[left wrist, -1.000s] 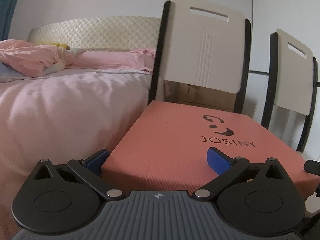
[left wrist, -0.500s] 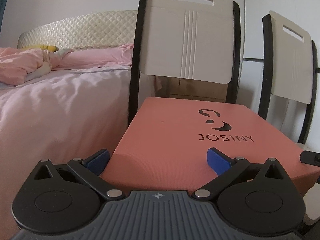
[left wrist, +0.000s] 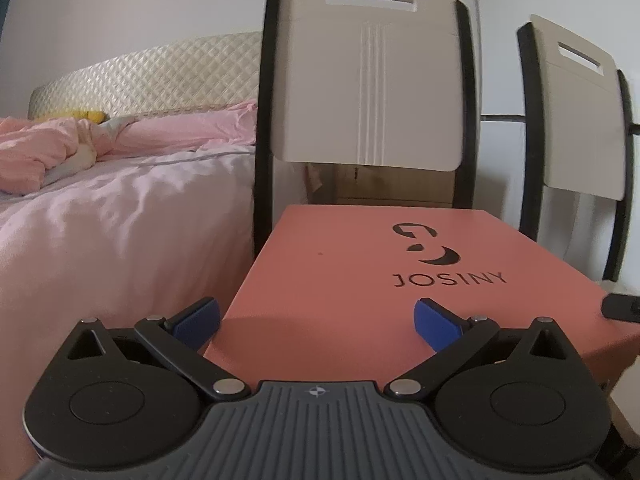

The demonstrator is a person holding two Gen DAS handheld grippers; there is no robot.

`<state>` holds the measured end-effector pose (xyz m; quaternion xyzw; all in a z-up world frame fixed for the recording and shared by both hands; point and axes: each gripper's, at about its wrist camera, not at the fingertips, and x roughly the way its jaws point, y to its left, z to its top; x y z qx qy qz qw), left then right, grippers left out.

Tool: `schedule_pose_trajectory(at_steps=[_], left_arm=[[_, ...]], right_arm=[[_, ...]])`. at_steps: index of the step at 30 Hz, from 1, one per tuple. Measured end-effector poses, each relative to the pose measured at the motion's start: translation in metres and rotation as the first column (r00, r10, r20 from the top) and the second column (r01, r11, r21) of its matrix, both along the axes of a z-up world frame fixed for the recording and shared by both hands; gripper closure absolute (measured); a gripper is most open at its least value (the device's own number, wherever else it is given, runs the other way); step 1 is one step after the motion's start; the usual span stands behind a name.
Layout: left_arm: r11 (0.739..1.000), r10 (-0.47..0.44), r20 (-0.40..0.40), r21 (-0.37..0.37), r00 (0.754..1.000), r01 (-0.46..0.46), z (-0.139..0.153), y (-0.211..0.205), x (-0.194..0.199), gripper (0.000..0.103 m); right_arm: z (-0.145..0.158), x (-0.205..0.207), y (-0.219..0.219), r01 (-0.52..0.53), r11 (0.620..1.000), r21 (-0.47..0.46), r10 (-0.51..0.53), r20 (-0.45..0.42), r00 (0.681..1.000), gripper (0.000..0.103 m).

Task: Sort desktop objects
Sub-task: 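Press the lid top with the left gripper to seat it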

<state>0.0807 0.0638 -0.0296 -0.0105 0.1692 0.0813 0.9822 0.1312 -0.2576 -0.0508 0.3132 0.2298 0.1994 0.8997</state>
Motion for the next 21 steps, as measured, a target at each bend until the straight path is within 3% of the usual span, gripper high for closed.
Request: schedule_pose_trajectory(at_steps=[5, 21], left_arm=[[0.999, -0.044, 0.005, 0.008, 0.999, 0.044, -0.001, -0.006, -0.004, 0.000], [0.999, -0.035, 0.025, 0.008, 0.999, 0.035, -0.003, -0.005, -0.012, 0.000]], right_arm=[[0.001, -0.001, 0.004, -0.009, 1.000, -0.002, 0.009, 0.004, 1.000, 0.045], [0.002, -0.001, 0.011, -0.011, 1.000, 0.016, 0.011, 0.004, 1.000, 0.043]])
